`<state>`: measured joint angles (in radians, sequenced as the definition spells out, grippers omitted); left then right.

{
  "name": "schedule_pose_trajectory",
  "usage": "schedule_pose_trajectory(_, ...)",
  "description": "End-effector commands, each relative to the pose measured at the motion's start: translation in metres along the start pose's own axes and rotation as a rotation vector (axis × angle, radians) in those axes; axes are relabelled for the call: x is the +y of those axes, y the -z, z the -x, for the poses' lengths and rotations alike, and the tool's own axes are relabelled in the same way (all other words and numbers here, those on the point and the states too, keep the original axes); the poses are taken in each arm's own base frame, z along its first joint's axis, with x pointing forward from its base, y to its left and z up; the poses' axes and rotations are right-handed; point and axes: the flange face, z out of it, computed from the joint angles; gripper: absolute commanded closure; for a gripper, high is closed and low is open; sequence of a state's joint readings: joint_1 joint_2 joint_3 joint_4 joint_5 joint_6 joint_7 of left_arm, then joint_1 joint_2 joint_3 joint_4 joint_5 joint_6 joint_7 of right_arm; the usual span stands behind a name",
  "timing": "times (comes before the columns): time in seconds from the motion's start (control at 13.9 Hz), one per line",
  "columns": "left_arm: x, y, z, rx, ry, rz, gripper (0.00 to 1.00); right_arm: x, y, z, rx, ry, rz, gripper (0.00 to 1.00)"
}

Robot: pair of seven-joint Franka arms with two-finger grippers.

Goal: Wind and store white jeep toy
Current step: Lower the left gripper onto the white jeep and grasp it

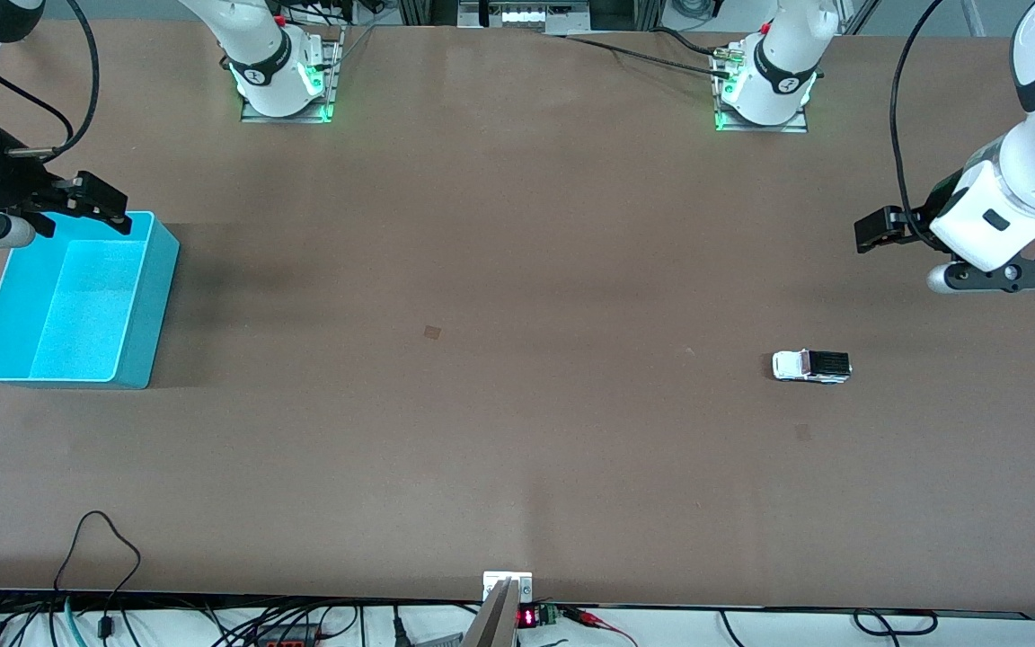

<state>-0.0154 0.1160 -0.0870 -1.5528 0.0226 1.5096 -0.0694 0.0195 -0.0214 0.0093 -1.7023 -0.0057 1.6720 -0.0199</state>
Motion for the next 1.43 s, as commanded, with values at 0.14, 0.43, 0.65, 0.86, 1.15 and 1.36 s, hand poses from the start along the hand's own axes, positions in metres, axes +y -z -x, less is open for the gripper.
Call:
schedule_pose_trajectory(0.14,-0.003,0.000,-0.007,-0.019,-0.225,0.018,0.00,-0.001,0.005,0.001,-0.005,0.002,-0.012,0.00)
schedule_pose_trajectory(0.43,-0.011,-0.025,-0.006,-0.135,-0.489,0.036,0.00,-0.001,0.005,0.001,-0.005,0.002,-0.010,0.00)
schedule_pose_trajectory(0.65,-0.014,-0.050,-0.007,-0.185,-0.609,0.059,0.00,0.001,0.006,0.002,-0.003,0.007,-0.010,0.00)
schedule_pose_trajectory(0.86,-0.037,-0.103,-0.026,-0.139,-0.816,0.069,0.00,0.000,0.006,0.001,-0.003,0.005,-0.012,0.00)
schedule_pose_trajectory(1.15,-0.047,-0.184,-0.043,-0.037,-1.158,-0.054,0.00,0.000,0.006,0.001,-0.003,0.007,-0.012,0.00)
schedule_pose_trajectory(1.36,-0.046,-0.231,-0.064,-0.028,-1.359,-0.119,0.00,0.000,0.006,0.001,-0.003,0.007,-0.012,0.00)
